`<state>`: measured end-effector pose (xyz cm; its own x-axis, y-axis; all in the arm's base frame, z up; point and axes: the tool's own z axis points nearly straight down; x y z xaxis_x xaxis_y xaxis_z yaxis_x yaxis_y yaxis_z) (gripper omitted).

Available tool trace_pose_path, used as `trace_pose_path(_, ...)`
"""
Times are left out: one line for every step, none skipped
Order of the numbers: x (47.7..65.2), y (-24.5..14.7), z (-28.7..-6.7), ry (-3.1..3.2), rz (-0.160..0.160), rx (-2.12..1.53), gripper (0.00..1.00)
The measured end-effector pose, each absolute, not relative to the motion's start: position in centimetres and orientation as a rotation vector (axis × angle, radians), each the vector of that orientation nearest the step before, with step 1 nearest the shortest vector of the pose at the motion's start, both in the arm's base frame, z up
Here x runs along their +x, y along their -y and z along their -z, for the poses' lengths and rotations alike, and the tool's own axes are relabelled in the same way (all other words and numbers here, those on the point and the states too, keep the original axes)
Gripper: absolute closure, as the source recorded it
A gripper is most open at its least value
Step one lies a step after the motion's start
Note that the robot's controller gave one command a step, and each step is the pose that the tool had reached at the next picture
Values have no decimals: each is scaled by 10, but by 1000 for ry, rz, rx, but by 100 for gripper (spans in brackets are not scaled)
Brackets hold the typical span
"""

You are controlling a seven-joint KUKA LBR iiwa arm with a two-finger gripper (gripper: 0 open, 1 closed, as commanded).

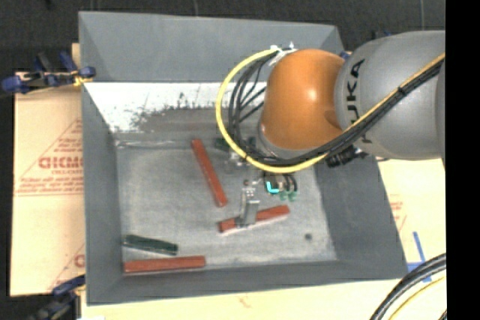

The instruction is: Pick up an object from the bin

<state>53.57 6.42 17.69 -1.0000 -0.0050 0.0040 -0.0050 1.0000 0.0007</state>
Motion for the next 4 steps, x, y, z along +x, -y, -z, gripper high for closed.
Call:
trace_pose_path(537,-64,-180,3143,1,5,0)
trace_pose_path(516,-25,-125,3150,1,29,0)
trace_pose_path(519,4,-76,3040,1,793,100)
trace_pose_path(519,4,-76,3041,2,792,100)
